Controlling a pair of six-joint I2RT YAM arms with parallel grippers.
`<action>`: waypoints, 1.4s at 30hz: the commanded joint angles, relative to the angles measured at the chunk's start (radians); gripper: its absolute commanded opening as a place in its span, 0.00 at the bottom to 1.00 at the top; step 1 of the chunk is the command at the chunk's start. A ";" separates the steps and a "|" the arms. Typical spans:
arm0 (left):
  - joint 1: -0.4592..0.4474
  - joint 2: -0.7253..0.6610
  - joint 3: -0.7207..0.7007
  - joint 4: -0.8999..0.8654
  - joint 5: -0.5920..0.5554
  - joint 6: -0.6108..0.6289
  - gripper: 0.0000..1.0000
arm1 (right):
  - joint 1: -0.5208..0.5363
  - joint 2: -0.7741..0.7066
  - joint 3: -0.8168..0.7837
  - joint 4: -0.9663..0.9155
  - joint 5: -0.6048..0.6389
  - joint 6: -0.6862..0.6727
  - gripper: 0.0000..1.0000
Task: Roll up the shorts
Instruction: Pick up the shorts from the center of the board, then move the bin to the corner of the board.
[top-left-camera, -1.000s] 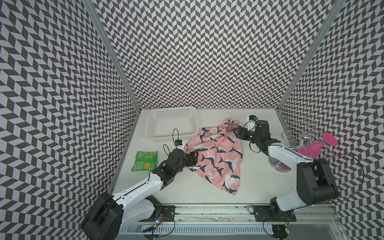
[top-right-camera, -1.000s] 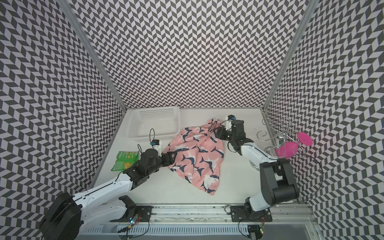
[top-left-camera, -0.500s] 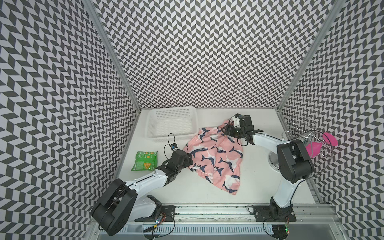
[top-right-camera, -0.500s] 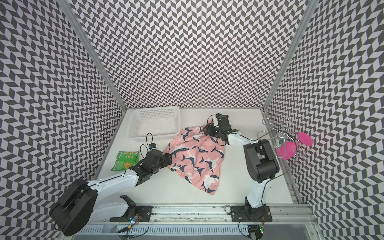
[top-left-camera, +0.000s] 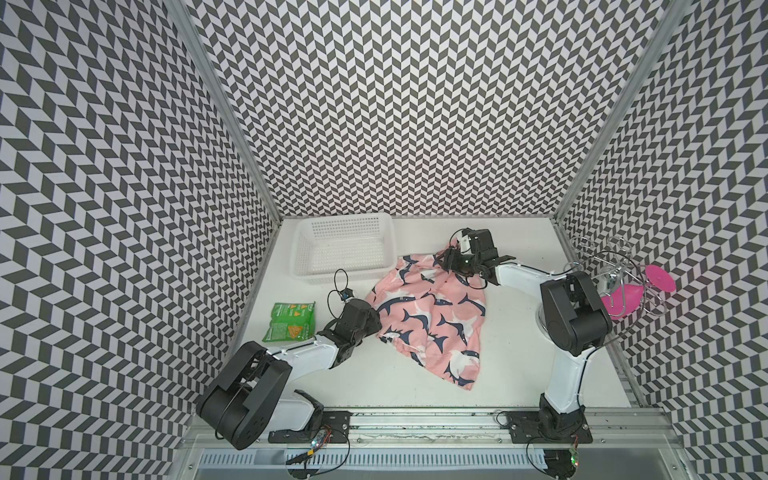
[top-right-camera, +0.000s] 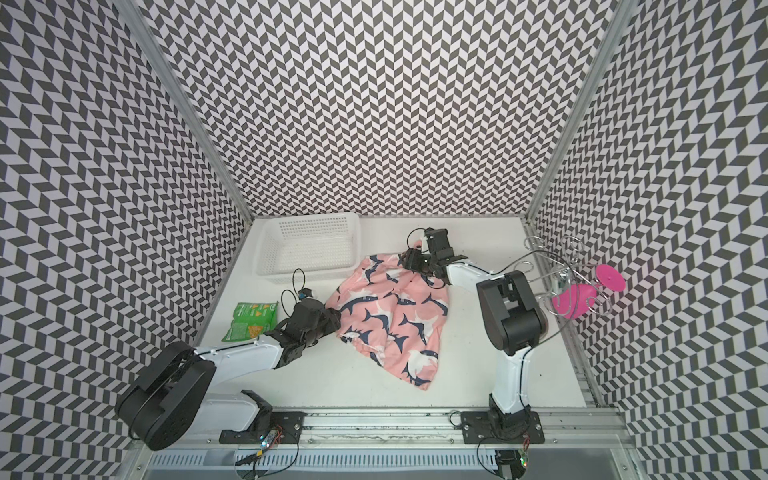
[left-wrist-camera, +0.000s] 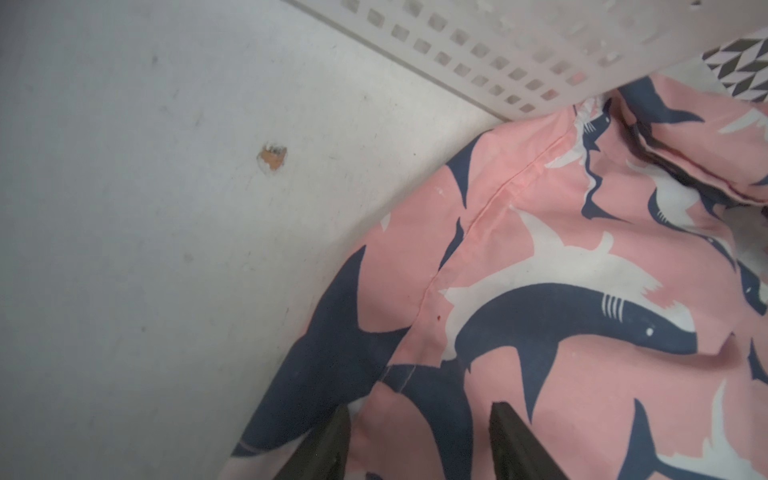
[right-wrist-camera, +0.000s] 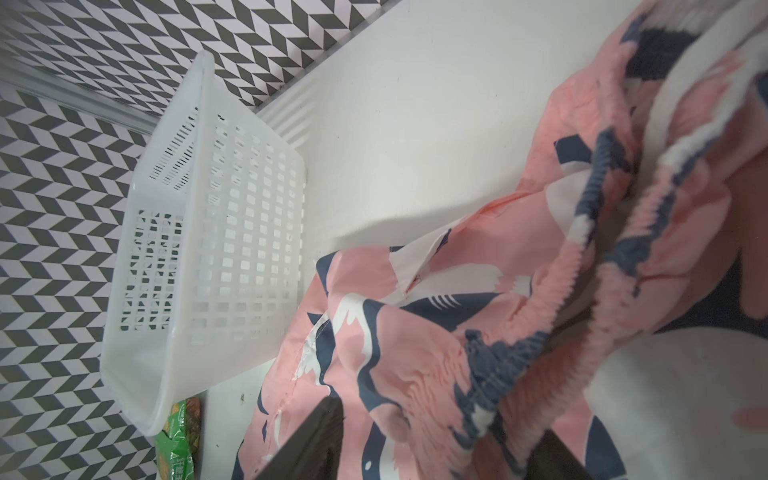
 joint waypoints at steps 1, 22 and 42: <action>0.005 0.031 0.011 0.021 0.020 0.007 0.41 | 0.005 0.023 0.023 0.025 -0.013 0.011 0.45; 0.035 -0.320 0.367 -0.314 0.017 0.279 0.00 | -0.193 -0.371 0.037 -0.012 -0.169 0.018 0.01; 0.077 -0.258 0.532 -0.339 0.215 0.333 0.00 | -0.365 -0.833 -0.184 0.048 -0.114 0.106 0.02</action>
